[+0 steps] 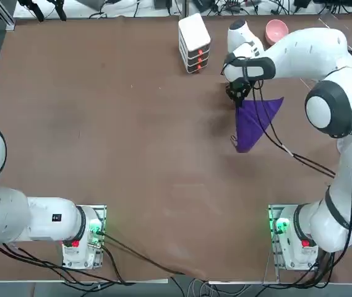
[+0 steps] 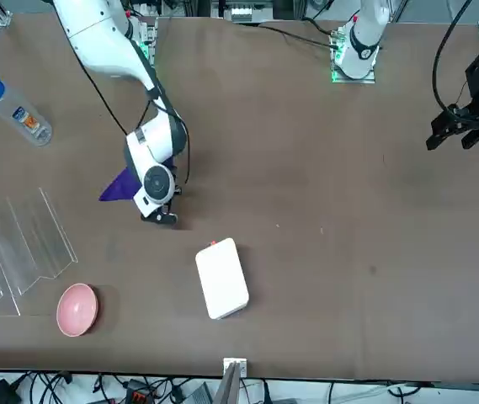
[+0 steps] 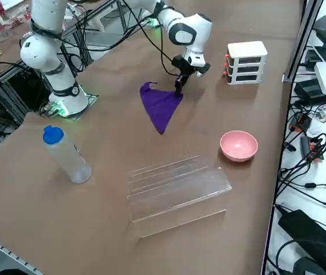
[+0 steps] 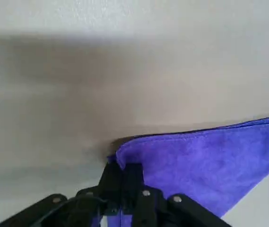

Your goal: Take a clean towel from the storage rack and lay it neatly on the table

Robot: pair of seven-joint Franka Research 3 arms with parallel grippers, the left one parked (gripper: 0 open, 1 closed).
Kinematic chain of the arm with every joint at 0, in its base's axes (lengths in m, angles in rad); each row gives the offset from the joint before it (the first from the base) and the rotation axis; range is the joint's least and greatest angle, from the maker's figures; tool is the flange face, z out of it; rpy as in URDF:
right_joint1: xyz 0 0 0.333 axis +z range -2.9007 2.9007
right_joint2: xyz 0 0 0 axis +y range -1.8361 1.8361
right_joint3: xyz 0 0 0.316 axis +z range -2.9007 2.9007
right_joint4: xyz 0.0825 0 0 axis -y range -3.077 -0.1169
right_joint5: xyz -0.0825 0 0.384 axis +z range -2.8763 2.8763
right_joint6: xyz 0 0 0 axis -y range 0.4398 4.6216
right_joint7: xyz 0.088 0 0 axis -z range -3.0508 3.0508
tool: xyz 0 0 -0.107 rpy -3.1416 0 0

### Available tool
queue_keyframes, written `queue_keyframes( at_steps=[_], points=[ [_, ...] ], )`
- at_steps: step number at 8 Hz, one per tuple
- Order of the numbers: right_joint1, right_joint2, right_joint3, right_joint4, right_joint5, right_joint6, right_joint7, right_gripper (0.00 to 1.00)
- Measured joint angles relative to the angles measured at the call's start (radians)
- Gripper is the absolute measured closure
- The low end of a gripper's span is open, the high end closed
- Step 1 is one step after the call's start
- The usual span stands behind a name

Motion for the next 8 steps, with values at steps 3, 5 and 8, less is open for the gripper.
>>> queue_keyframes(
  at_steps=[3,5,8],
  points=[
    [-0.026,-0.078,-0.001,0.009,0.000,-0.121,-0.006,0.98],
    [-0.039,-0.105,-0.001,0.001,0.000,-0.165,-0.011,0.98],
    [-0.070,-0.123,-0.002,-0.021,0.000,-0.255,-0.039,0.98]
  ],
)
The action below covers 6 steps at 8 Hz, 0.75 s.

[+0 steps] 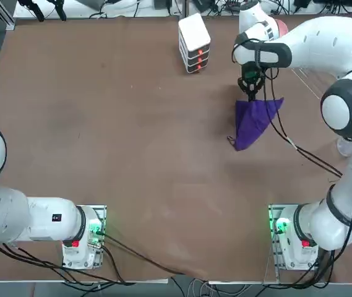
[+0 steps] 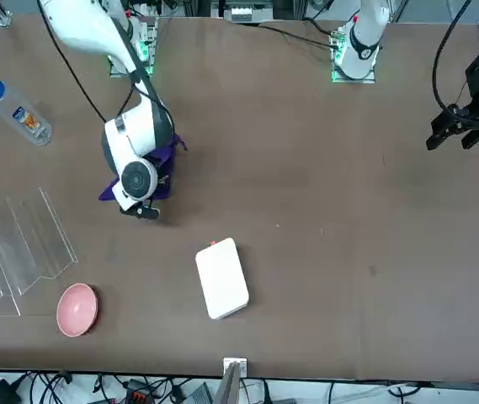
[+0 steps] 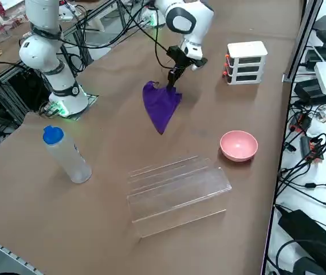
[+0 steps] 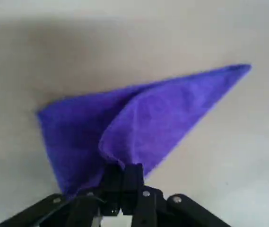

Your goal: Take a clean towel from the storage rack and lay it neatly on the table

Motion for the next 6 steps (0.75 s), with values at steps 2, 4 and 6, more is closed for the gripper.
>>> queue_keyframes(
  at_steps=[2,4,6],
  points=[
    [-0.028,-0.026,-0.004,-0.078,-0.001,-0.055,-0.039,0.98],
    [-0.075,-0.090,-0.007,-0.196,-0.003,-0.066,-0.106,0.98],
    [-0.142,-0.161,-0.010,-0.287,-0.048,-0.150,-0.190,0.98]
  ],
)
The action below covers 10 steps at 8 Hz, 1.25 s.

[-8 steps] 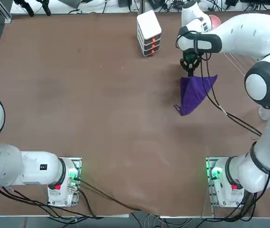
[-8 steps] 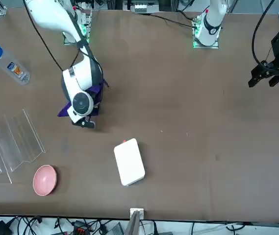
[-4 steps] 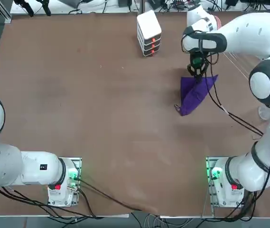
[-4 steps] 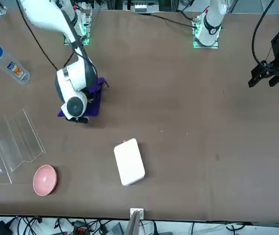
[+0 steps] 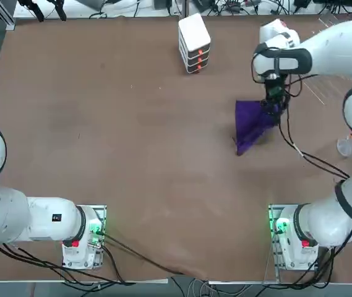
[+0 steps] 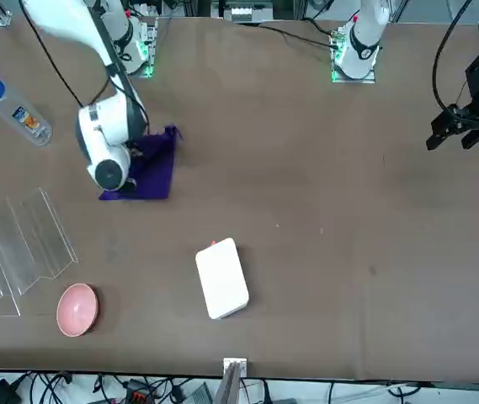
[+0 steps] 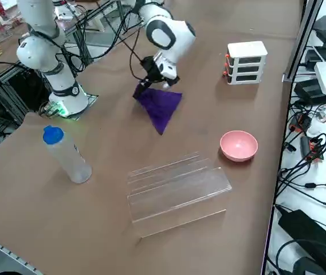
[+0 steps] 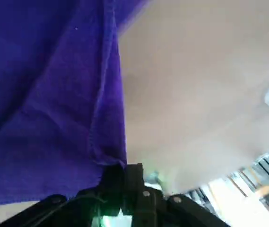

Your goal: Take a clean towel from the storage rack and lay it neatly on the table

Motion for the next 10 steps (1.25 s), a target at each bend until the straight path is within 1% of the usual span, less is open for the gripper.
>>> queue_keyframes(
  at_steps=[1,2,5,7,8,10],
  points=[
    [-0.031,-0.020,-0.001,-0.024,-0.020,-0.036,-0.030,0.98],
    [-0.052,-0.031,-0.001,-0.047,-0.032,-0.044,-0.044,0.98],
    [-0.061,-0.025,-0.001,-0.080,-0.042,-0.018,-0.046,0.96],
    [-0.079,-0.007,-0.001,-0.083,-0.050,0.007,-0.047,0.87],
    [-0.101,0.003,-0.001,-0.084,-0.054,0.023,-0.047,0.85],
    [-0.152,0.032,-0.001,-0.085,-0.103,0.058,-0.047,0.75]
  ],
)
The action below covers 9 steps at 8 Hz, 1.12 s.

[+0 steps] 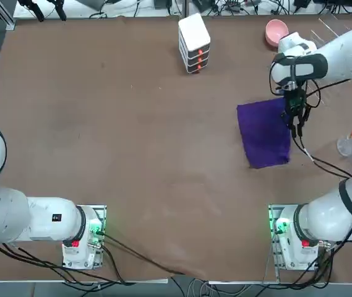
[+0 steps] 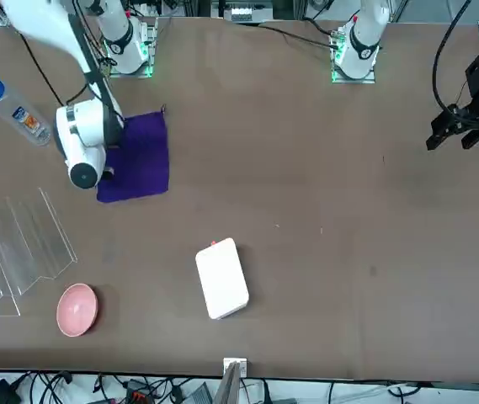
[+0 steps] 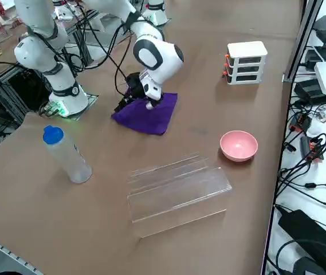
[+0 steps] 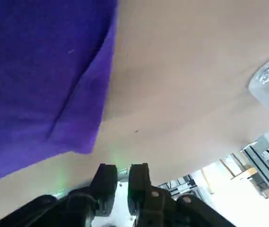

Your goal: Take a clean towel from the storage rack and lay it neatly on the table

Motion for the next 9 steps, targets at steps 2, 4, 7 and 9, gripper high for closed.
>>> queue_keyframes(
  at_steps=[2,4,7,9],
  points=[
    [-0.056,0.016,-0.001,0.001,-0.047,0.017,0.000,0.38],
    [-0.066,-0.003,0.006,0.032,-0.049,0.023,-0.001,0.01],
    [-0.064,-0.104,0.025,0.137,0.041,0.025,-0.018,0.00],
    [-0.064,-0.149,0.033,0.194,0.104,0.062,-0.065,0.00]
  ],
)
